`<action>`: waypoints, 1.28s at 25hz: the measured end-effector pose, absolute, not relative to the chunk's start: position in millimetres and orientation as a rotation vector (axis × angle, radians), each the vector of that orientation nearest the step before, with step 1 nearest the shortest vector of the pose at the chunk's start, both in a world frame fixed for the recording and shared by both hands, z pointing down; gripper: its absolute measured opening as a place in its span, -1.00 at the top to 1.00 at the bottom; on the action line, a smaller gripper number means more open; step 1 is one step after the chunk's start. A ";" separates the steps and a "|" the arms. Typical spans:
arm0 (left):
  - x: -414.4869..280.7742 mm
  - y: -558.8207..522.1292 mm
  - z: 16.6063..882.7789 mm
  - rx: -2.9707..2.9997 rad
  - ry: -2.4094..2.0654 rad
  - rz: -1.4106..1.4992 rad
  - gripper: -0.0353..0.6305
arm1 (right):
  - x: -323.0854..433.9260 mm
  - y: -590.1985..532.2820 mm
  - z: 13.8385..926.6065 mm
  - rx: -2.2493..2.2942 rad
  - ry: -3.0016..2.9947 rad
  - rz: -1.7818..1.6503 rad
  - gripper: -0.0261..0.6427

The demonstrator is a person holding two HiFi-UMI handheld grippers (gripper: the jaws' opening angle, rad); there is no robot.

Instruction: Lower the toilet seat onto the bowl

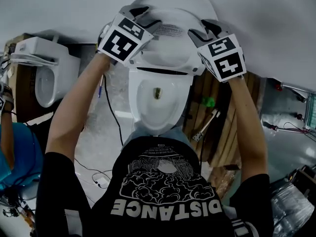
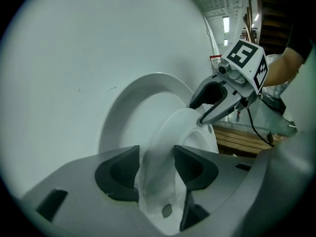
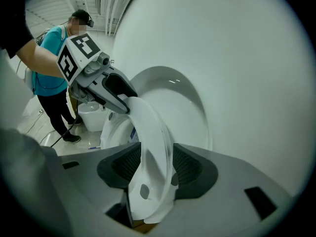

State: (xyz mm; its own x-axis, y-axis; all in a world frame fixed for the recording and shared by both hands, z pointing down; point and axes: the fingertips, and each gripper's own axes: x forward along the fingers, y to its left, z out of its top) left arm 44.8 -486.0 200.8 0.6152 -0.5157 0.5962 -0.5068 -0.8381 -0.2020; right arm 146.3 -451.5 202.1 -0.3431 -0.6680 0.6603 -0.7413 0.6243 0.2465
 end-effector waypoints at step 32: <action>27.3 -385.7 198.0 -2.579 0.699 -1.294 0.34 | 122.9 -366.1 201.1 0.878 -2.115 -0.040 0.45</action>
State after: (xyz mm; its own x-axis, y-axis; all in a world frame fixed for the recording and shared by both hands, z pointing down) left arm 27.3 -385.7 198.0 0.5129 -0.4810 0.7110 -0.3312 -0.8750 -0.3531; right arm 122.9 -366.1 201.1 -0.4149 -0.6005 0.6836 -0.5742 0.7556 0.3153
